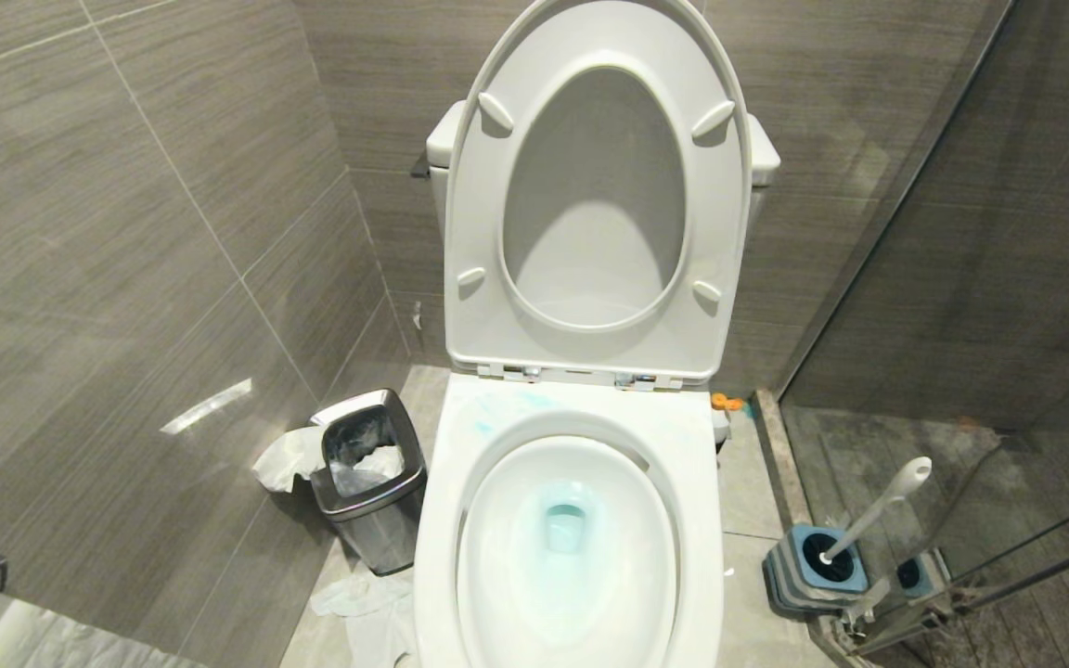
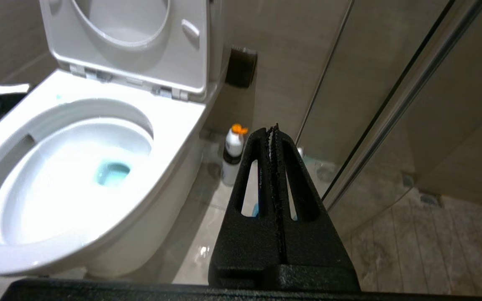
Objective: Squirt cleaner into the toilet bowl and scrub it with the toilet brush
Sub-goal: Flush the toilet
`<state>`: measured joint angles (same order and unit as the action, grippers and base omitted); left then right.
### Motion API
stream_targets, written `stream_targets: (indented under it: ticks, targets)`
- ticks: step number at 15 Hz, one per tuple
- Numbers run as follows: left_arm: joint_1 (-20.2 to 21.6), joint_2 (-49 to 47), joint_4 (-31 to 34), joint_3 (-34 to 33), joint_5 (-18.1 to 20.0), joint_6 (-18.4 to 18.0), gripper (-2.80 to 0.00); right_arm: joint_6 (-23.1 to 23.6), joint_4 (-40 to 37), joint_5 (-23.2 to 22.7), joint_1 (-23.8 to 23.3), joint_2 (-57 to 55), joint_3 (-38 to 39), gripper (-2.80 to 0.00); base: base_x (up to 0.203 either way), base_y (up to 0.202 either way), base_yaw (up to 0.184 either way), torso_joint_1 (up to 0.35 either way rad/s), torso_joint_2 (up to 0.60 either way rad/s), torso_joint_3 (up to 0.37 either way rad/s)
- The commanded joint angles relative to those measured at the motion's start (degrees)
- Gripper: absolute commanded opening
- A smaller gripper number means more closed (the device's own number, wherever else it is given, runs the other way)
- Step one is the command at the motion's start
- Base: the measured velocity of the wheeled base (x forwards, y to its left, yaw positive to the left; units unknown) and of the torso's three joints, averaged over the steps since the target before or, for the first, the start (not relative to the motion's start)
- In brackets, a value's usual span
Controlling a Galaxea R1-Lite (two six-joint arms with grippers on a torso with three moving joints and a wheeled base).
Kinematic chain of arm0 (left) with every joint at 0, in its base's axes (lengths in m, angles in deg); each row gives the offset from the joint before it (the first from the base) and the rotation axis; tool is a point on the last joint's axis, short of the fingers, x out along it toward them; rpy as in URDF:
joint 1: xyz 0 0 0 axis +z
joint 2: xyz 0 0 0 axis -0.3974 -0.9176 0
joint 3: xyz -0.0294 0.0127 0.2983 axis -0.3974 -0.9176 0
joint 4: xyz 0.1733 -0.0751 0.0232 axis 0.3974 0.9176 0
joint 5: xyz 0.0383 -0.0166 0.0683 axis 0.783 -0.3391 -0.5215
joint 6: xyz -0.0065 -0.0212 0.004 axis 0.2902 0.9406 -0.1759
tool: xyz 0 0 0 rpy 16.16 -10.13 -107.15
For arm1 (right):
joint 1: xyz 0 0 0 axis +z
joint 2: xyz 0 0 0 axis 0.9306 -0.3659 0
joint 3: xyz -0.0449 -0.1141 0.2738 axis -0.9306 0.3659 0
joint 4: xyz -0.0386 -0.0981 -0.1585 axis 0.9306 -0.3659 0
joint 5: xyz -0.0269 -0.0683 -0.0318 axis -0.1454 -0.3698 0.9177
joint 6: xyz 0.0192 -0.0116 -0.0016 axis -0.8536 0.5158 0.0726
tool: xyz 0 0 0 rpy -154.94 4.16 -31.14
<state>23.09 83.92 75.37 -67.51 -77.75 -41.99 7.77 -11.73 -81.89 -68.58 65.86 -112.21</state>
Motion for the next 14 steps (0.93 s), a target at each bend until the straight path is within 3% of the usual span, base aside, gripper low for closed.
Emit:
stream_targets:
  ticks: [1, 7, 11, 14]
  targets:
    - [0.0, 0.0, 0.0, -0.1, 0.0, 0.0, -2.8, -0.1, 1.5, 0.0, 0.0, 0.0, 4.1, -2.8, 0.0, 0.0, 0.0, 0.0, 0.0, 0.0]
    - [0.0, 0.0, 0.0, -0.1, 0.0, 0.0, -2.8, -0.2, 23.5, 0.3, 0.0, 0.0, 22.0, -2.8, 0.0, 0.0, 0.0, 0.0, 0.0, 0.0]
    - [0.0, 0.0, 0.0, -0.1, 0.0, 0.0, -2.8, -1.0, 29.5, 0.3, 0.0, 0.0, 30.1, -2.8, 0.0, 0.0, 0.0, 0.0, 0.0, 0.0]
    - [0.0, 0.0, 0.0, -0.1, 0.0, 0.0, -2.8, -1.5, 28.1, 0.3, 0.0, 0.0, 31.1, -2.8, 0.0, 0.0, 0.0, 0.0, 0.0, 0.0]
